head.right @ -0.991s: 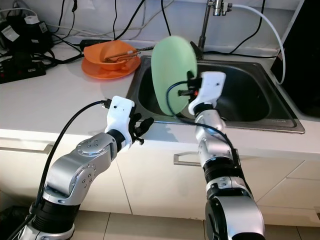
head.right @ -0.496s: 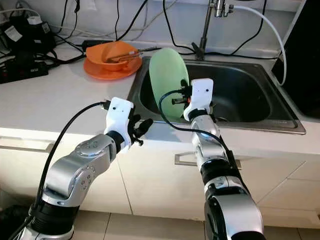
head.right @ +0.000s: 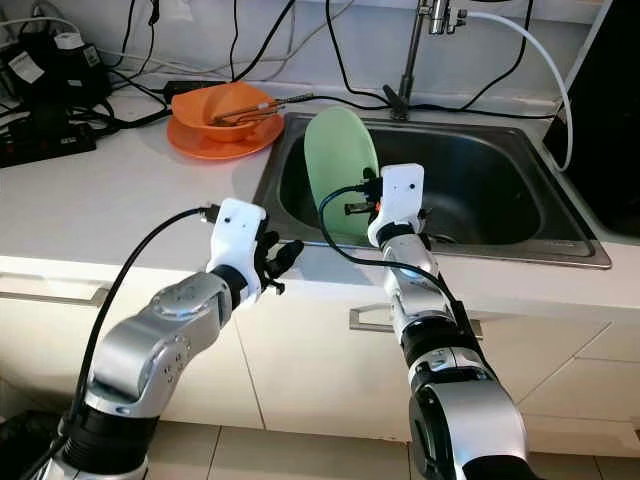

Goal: Kitchen organization

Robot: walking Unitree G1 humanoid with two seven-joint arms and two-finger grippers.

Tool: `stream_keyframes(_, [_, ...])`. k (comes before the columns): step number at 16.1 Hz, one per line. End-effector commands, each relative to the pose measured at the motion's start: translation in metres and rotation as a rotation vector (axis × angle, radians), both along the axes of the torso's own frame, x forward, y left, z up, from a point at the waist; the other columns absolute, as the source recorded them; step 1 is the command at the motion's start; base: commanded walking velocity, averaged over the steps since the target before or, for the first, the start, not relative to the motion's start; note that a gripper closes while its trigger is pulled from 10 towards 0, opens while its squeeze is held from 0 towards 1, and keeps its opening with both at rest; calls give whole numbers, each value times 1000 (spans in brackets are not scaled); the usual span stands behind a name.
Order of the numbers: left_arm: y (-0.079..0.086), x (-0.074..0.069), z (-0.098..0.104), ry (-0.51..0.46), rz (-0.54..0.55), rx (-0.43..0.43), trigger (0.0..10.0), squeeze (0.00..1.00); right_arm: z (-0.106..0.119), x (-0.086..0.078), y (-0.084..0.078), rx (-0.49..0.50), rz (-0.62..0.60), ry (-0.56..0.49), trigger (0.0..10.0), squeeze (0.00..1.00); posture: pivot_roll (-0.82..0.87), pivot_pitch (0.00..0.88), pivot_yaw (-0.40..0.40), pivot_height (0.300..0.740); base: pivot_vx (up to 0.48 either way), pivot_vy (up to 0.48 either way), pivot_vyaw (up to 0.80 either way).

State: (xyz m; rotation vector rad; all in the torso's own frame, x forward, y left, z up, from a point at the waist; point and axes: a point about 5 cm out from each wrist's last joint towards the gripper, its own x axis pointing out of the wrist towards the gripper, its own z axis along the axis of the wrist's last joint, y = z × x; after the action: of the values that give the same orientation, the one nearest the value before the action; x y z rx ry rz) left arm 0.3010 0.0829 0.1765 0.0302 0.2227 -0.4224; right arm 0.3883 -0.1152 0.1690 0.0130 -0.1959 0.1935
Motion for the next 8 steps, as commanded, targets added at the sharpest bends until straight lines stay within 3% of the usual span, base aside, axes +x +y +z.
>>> stream_keyframes(1, [5, 2, -3, -17, 36, -10, 10000, 0, -2, 0, 4, -3, 14, 10, 10000, 0, 170, 16, -9, 740, 0, 0, 0])
stream_keyframes(3, [9, 7, 1, -106, 79, -55, 10000, 0, -1, 0, 5, 0, 13, 8, 10000, 0, 170, 23, -10, 740, 0, 0, 0])
stream_keyframes(8, [13, 9, -3, -225, 96, -45, 10000, 0, -4, 1, 4, 2, 7, 18, 10000, 0, 170, 30, -12, 740, 0, 0, 0])
